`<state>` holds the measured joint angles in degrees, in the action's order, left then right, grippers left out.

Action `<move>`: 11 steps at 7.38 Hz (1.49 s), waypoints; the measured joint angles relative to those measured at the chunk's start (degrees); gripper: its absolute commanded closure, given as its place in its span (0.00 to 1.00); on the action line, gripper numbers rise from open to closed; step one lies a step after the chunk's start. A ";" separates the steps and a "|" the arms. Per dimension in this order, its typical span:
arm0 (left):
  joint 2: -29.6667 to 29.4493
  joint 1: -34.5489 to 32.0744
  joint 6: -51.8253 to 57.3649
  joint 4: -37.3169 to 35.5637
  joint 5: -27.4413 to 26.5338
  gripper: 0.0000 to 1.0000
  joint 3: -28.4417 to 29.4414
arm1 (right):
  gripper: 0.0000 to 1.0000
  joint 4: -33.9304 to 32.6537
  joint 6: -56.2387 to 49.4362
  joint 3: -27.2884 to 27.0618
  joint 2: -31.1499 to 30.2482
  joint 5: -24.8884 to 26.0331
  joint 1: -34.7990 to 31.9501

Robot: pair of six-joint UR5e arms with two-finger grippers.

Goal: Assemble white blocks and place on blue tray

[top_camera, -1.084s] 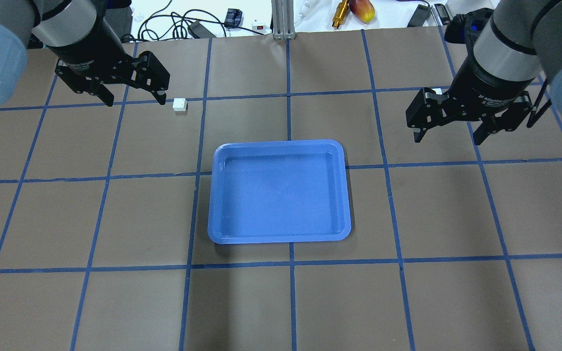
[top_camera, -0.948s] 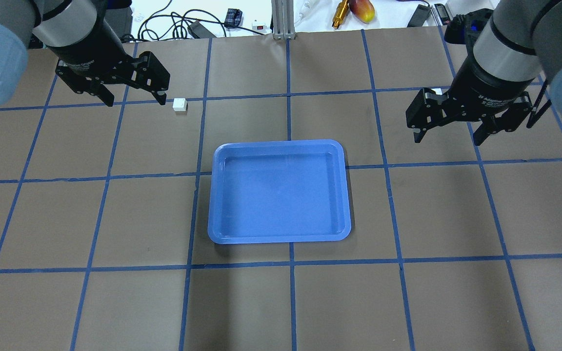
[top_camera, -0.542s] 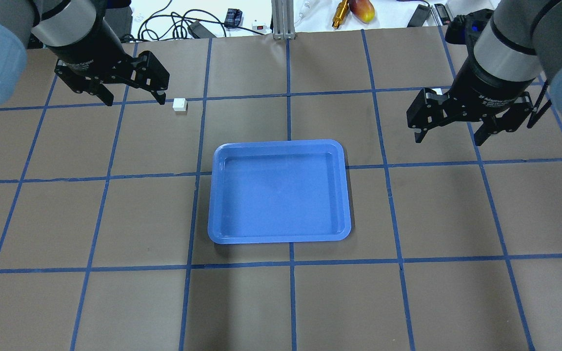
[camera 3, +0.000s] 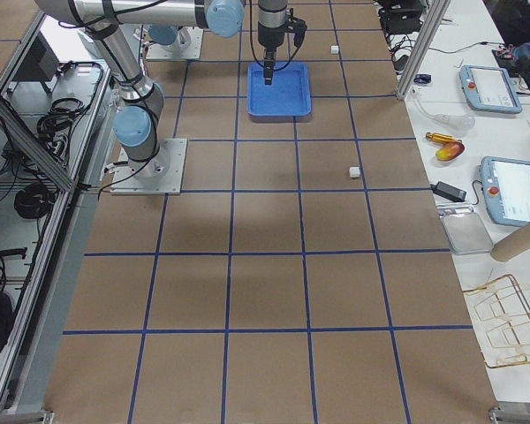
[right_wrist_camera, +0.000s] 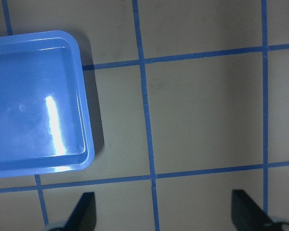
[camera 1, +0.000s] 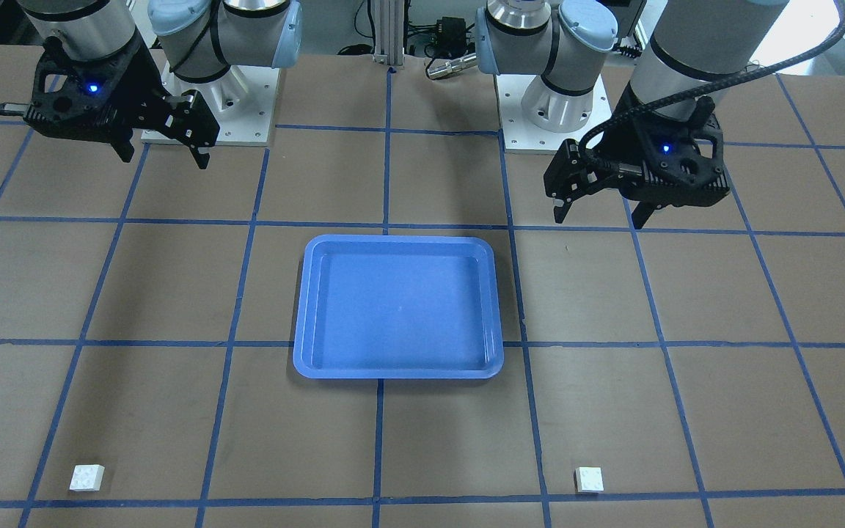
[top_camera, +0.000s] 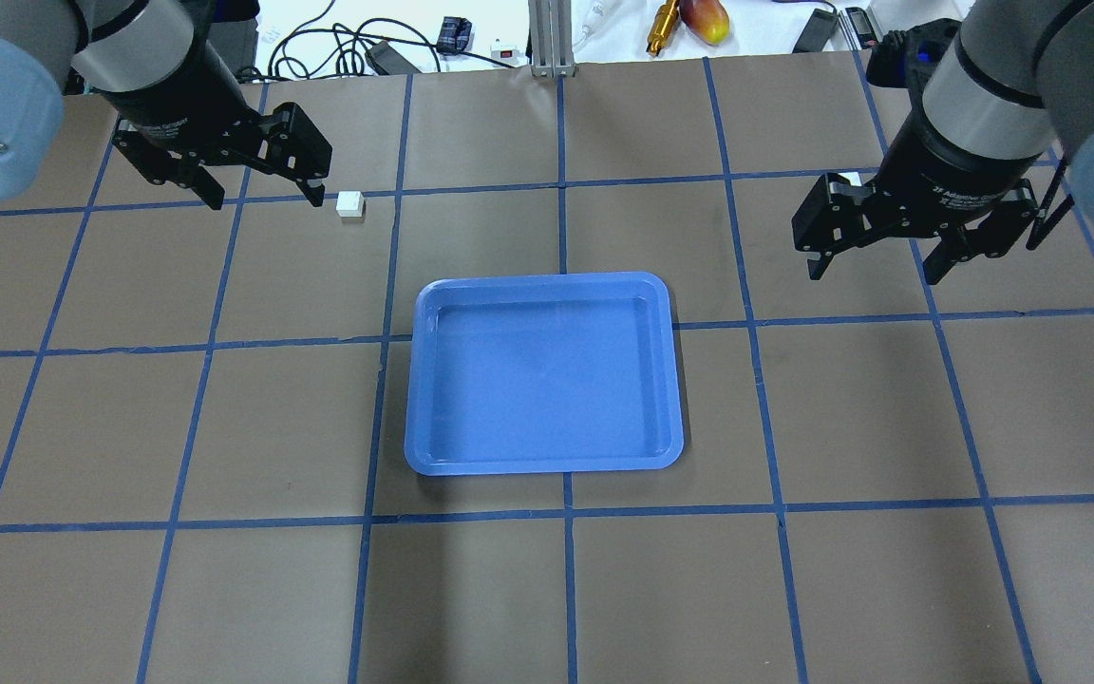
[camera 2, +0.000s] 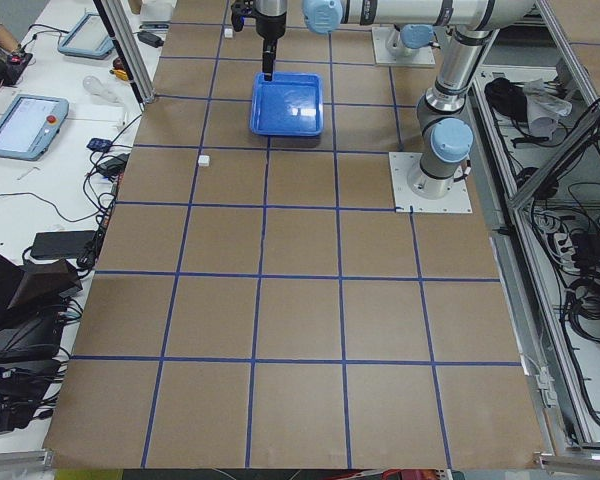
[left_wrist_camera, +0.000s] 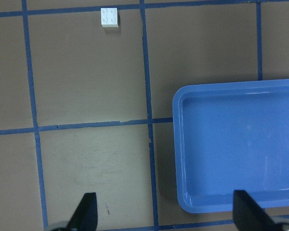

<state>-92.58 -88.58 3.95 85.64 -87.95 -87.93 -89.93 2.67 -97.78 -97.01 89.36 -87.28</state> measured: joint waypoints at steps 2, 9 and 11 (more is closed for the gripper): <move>-0.39 0.05 -0.01 -0.01 -0.02 0.00 0.43 | 0.00 0.02 0.16 0.03 0.00 -0.01 0.00; -0.60 -0.13 -0.69 0.85 -0.76 0.00 0.40 | 0.00 -5.82 -37.59 0.23 5.30 -4.78 12.09; -0.94 -0.06 -0.73 0.64 -0.59 0.00 0.44 | 0.00 -7.14 -49.12 0.36 9.88 -8.95 16.94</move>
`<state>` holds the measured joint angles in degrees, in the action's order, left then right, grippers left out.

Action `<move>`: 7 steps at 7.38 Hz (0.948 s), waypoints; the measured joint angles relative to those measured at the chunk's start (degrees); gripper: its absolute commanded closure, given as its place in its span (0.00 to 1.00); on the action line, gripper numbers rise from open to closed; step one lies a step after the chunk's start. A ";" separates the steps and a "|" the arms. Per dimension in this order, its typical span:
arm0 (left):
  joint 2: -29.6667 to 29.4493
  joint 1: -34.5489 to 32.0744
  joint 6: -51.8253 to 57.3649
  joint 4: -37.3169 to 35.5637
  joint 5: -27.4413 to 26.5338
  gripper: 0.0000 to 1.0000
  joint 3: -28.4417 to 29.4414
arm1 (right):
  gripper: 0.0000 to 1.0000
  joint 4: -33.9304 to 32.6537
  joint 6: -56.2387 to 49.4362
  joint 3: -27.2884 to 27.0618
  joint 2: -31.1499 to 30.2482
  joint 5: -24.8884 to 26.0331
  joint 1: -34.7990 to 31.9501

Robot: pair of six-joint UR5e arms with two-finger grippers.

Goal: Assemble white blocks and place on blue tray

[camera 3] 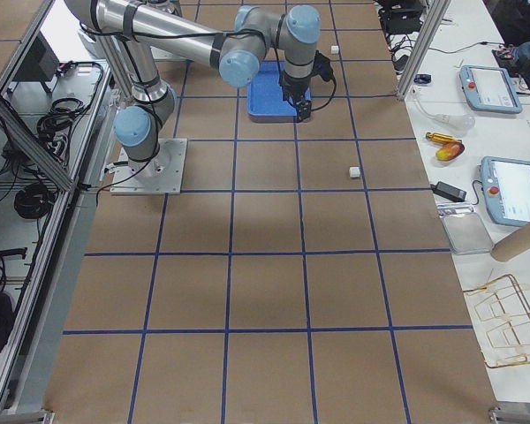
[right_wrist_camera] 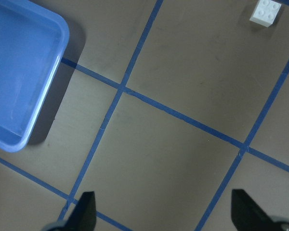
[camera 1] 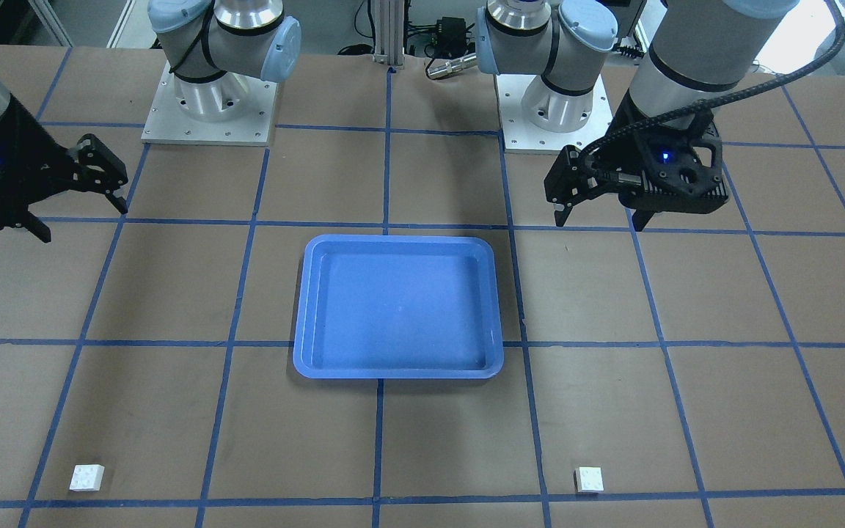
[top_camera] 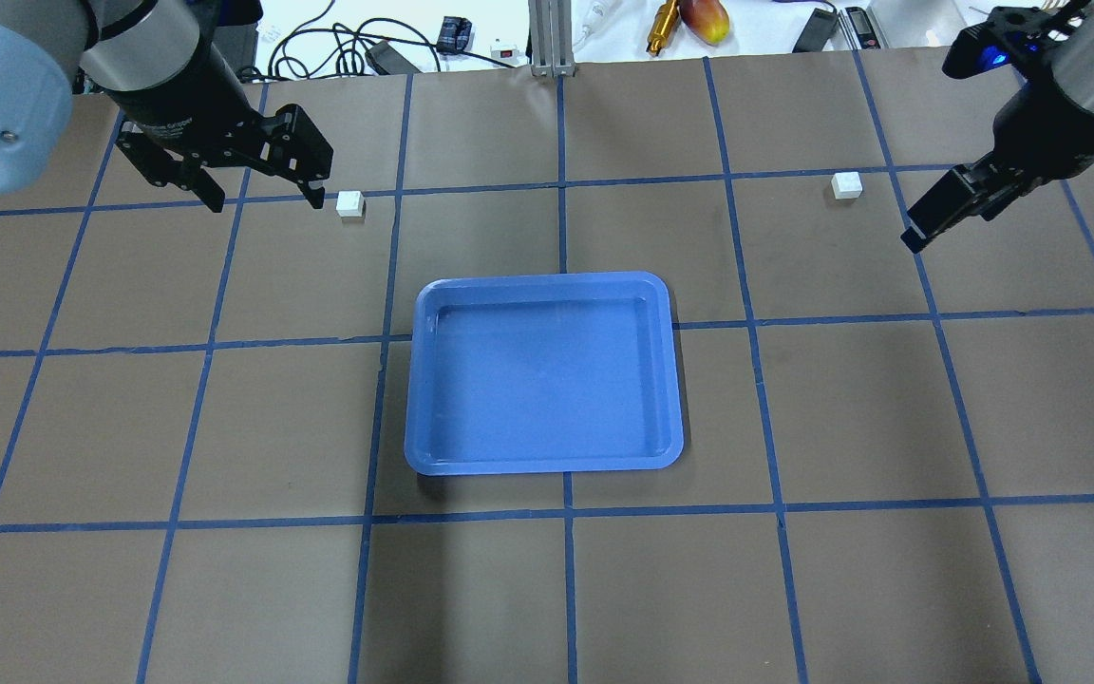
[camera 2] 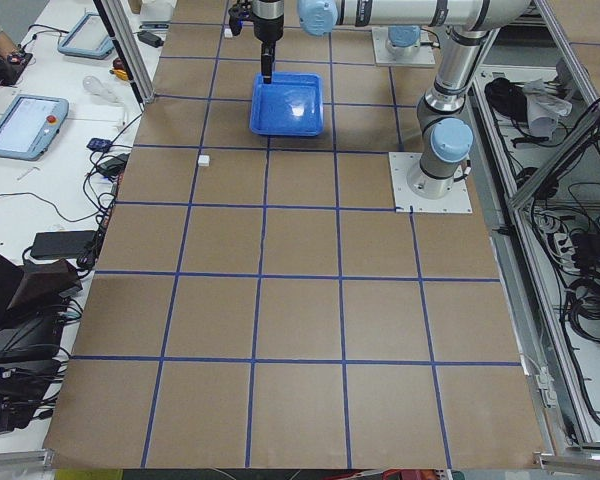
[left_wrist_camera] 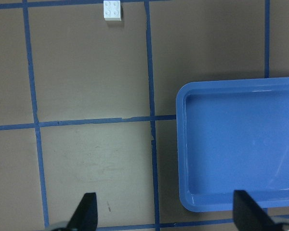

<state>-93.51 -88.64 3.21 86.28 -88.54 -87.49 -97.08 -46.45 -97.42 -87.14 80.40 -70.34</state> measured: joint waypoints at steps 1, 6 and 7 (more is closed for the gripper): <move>-0.39 0.12 0.03 -0.34 0.04 0.00 0.08 | 0.00 -0.84 -1.95 0.15 2.45 -2.70 1.50; -10.12 0.56 0.59 -4.04 0.18 0.00 4.76 | 0.00 -11.35 -18.32 0.88 11.50 -8.31 3.42; -13.21 0.57 0.73 -4.28 0.39 0.00 7.16 | 0.00 -12.06 -21.65 0.86 12.31 -9.02 3.61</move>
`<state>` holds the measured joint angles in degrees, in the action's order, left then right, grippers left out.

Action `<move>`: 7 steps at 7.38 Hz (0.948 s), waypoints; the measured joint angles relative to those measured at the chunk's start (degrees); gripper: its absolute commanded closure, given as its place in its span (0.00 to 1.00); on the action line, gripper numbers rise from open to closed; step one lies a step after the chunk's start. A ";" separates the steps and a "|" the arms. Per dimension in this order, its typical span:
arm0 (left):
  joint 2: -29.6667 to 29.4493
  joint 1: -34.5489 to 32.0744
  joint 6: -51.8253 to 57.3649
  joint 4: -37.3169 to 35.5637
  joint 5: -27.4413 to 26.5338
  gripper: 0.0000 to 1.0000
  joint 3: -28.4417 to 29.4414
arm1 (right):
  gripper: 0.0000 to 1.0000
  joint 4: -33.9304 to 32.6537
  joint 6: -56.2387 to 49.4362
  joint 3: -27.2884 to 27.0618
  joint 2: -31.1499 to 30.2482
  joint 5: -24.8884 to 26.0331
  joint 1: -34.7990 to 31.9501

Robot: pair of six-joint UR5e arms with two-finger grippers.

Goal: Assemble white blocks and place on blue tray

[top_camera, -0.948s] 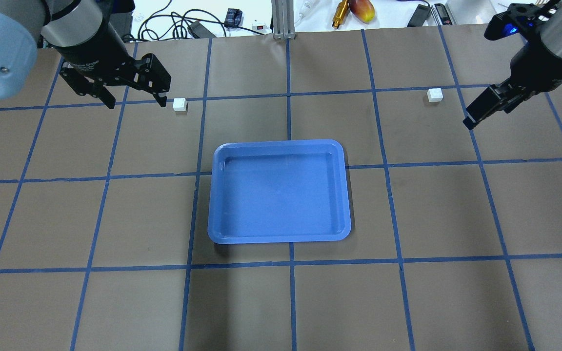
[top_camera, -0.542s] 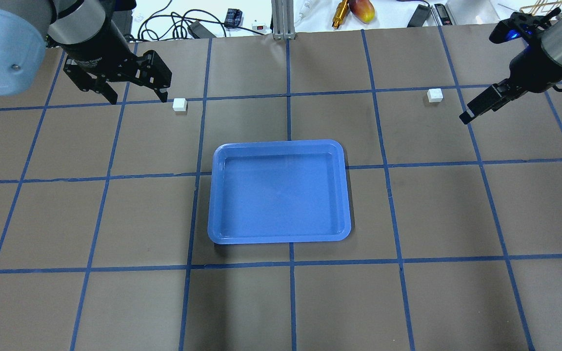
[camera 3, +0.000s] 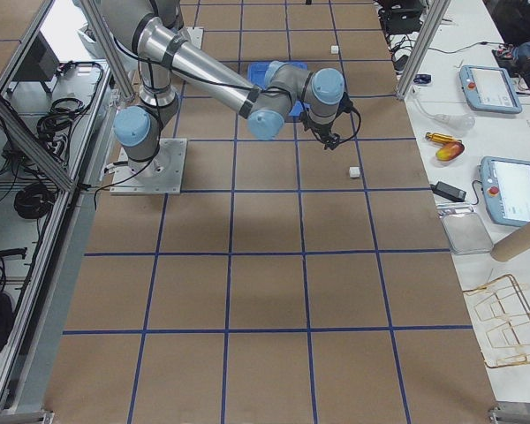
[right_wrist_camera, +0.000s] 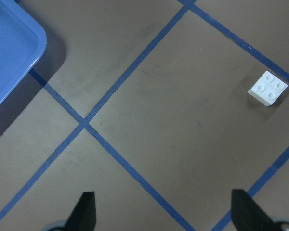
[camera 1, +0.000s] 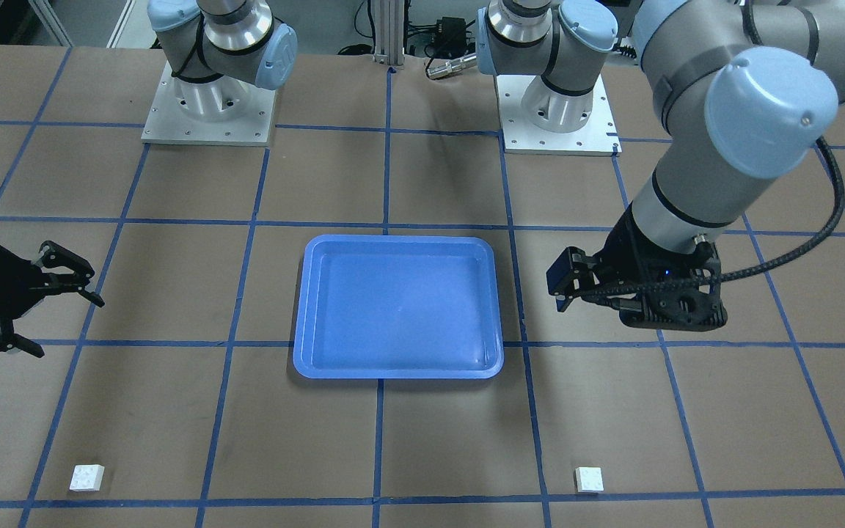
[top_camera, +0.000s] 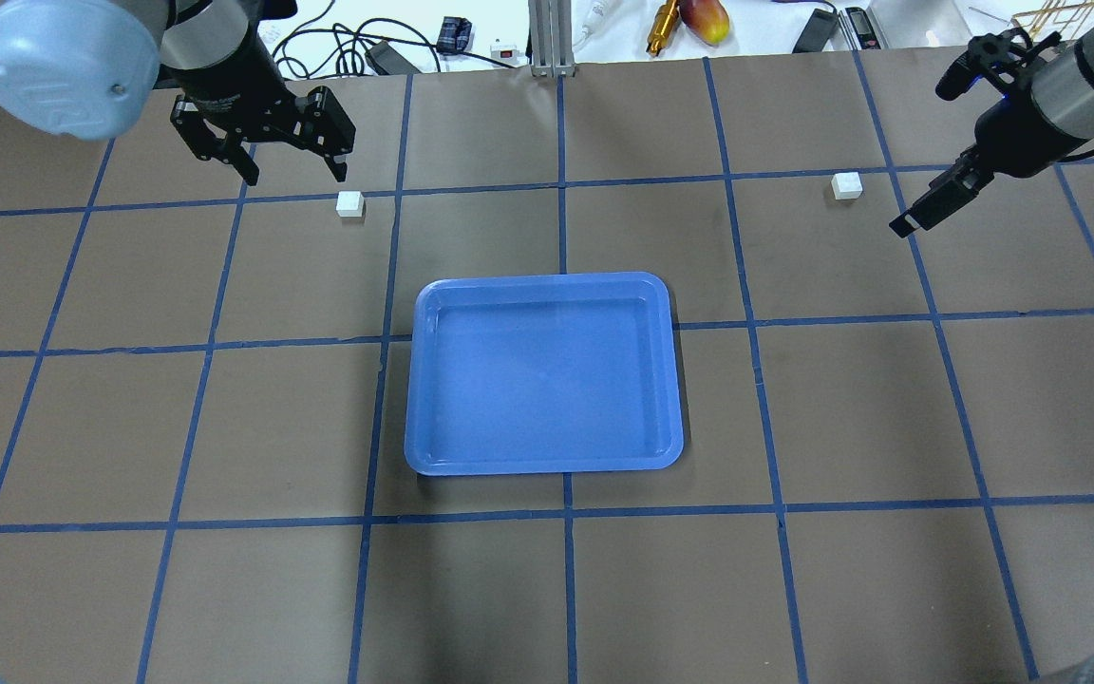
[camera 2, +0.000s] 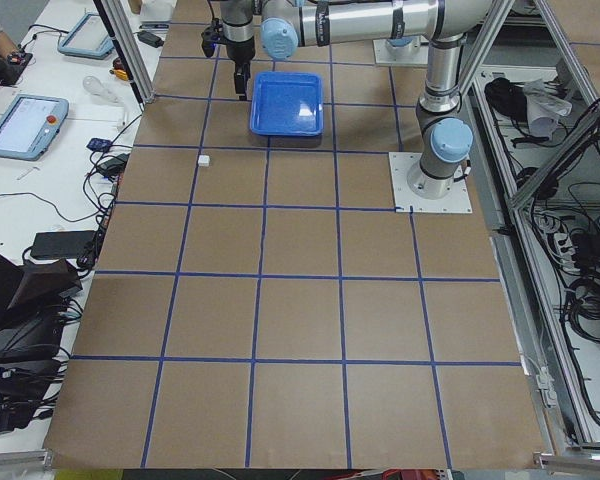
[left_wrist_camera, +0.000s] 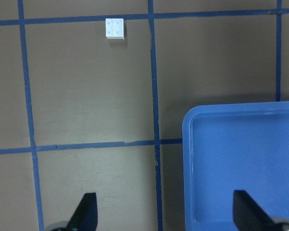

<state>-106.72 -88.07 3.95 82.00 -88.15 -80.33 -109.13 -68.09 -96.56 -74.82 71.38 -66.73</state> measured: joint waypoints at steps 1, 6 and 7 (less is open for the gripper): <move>-2.40 -0.01 0.11 -0.52 0.20 0.00 1.80 | 0.00 -0.30 -4.53 0.03 0.79 -1.95 0.71; -5.12 -0.03 0.72 -2.30 0.43 0.00 3.28 | 0.00 -0.41 -23.13 6.91 13.32 -9.44 5.14; -5.20 -0.04 0.82 -2.40 0.42 0.00 3.19 | 0.00 -0.49 -26.41 7.56 14.79 -9.70 5.17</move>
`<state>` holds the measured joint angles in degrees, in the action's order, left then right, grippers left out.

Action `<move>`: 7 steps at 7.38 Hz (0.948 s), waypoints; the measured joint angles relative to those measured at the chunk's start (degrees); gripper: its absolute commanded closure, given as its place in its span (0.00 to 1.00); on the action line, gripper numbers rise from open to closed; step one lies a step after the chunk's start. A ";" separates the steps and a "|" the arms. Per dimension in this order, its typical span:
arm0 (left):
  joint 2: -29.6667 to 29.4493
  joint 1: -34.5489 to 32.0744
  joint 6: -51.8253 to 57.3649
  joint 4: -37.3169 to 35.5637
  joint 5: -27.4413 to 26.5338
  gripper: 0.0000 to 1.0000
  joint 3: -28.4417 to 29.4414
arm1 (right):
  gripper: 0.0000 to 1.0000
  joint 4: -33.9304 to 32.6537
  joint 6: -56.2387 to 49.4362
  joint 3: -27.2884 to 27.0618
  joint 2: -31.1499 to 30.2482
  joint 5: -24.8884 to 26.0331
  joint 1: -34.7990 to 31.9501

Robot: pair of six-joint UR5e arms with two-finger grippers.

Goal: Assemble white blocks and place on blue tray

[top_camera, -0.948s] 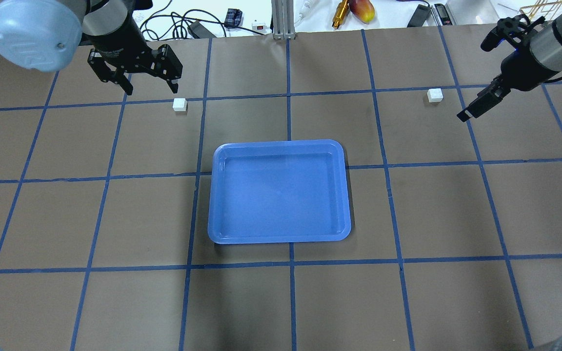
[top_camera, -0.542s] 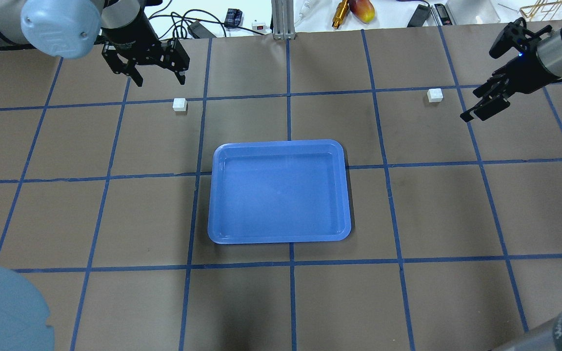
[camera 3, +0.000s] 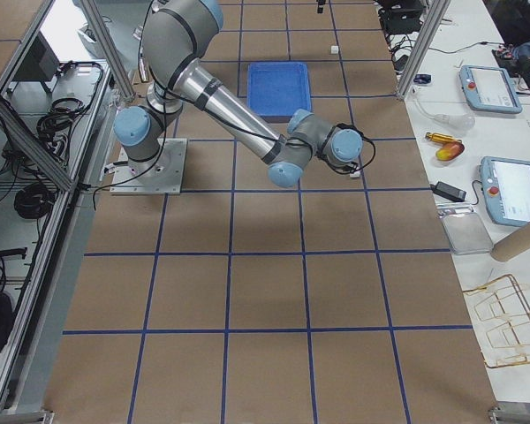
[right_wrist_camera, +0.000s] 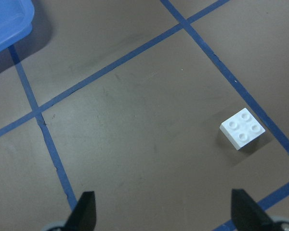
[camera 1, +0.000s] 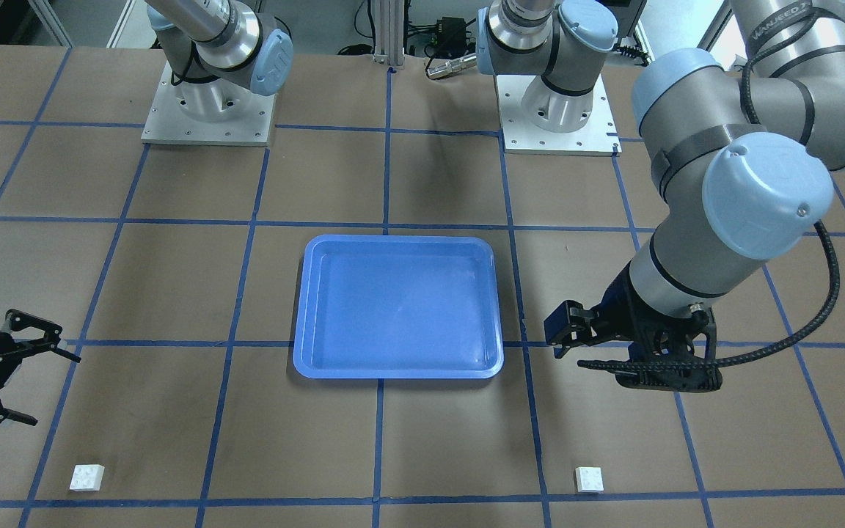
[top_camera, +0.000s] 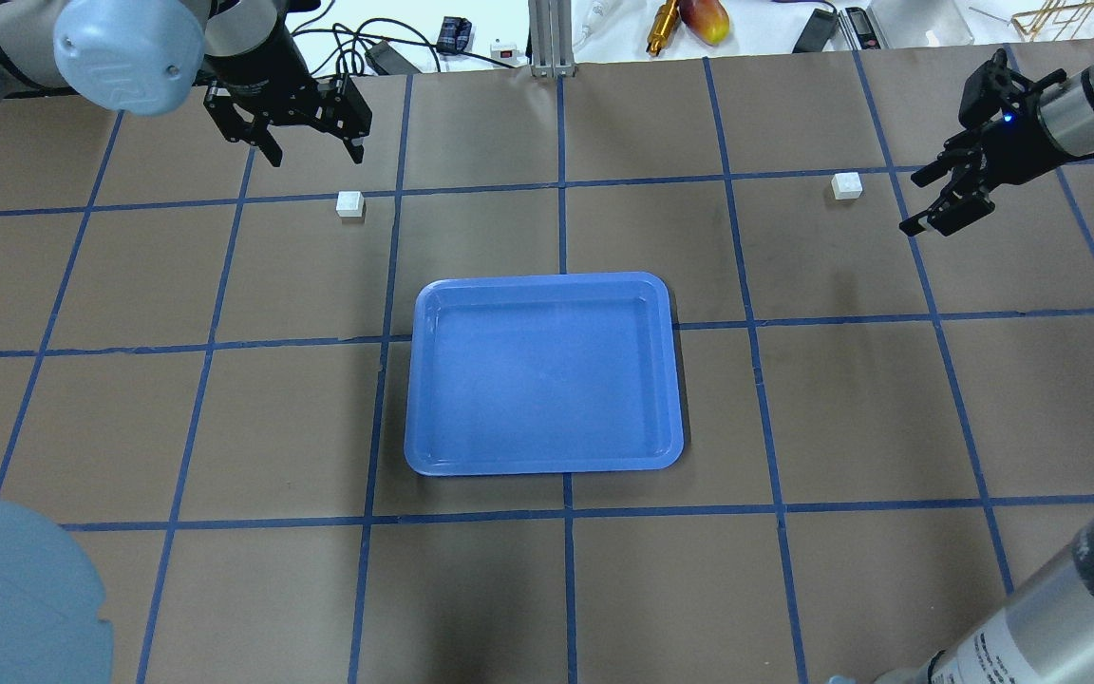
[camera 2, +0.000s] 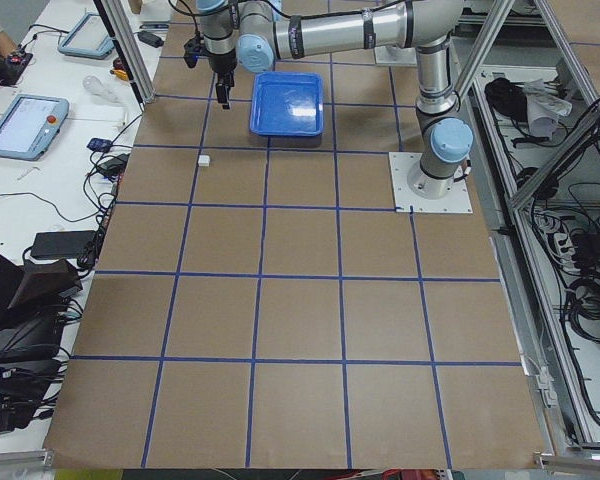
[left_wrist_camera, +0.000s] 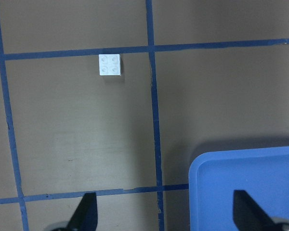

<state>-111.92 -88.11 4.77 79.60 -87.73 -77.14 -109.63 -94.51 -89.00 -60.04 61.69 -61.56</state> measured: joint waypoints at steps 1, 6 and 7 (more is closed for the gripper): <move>-0.05 0.00 0.08 -0.04 -0.04 0.00 -0.15 | 0.00 -0.04 -1.65 0.74 0.73 -0.10 0.02; -5.95 0.32 4.25 -2.77 -1.63 0.00 2.99 | 0.00 -0.01 -2.64 4.34 4.05 -0.12 0.03; -9.11 0.62 5.69 -3.95 -2.49 0.00 5.13 | 0.00 0.04 -2.62 4.51 4.13 -0.10 0.03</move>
<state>-121.03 -87.49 10.46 75.65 -90.22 -72.01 -109.59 -97.13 -84.49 -55.91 61.59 -61.52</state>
